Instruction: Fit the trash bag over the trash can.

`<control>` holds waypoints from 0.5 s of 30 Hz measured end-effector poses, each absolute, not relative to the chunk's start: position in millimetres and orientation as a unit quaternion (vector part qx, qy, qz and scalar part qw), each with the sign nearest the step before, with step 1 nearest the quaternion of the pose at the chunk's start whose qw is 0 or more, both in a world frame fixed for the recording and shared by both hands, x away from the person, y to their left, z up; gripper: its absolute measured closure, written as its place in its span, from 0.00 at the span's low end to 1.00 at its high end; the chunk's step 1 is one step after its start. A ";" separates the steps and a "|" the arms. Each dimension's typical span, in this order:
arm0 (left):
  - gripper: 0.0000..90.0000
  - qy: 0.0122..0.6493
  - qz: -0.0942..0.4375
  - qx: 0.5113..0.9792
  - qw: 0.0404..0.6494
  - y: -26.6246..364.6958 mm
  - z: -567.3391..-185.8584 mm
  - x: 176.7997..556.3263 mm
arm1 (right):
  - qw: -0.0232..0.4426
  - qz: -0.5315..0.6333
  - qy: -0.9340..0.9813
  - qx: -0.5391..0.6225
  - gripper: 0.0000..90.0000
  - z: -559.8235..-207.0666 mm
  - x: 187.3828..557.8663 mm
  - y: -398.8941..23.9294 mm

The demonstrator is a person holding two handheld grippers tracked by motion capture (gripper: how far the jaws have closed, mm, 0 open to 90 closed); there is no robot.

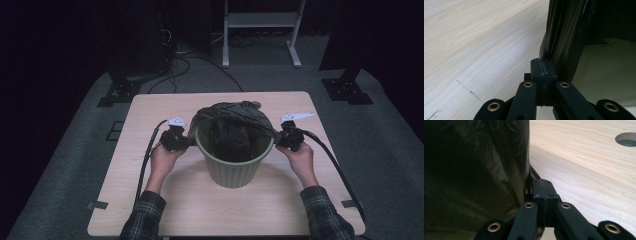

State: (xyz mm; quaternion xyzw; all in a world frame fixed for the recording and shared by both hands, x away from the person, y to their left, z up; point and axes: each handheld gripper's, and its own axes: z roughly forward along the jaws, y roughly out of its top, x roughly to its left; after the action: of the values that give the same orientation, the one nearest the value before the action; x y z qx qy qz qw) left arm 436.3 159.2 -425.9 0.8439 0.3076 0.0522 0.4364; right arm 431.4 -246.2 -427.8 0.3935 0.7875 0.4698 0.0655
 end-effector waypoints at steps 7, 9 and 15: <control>1.00 0.310 0.047 0.844 0.435 158.0 -433.1 435.8 | 0.062 0.469 0.786 0.397 1.00 -435.4 430.1 -246.4; 0.99 0.310 0.047 0.844 0.435 157.7 -433.6 435.7 | 0.061 0.469 0.786 0.397 1.00 -436.4 429.9 -246.6; 0.72 0.320 0.053 0.836 0.443 166.7 -429.0 432.9 | 0.076 0.475 0.778 0.404 0.78 -430.6 428.2 -255.2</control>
State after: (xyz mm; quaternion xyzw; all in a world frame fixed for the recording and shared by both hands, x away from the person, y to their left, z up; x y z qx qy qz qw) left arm 432.9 166.7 -429.0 0.8356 0.3202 0.0535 0.4431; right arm 428.2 -255.2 -430.6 0.4045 0.7780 0.4746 0.0760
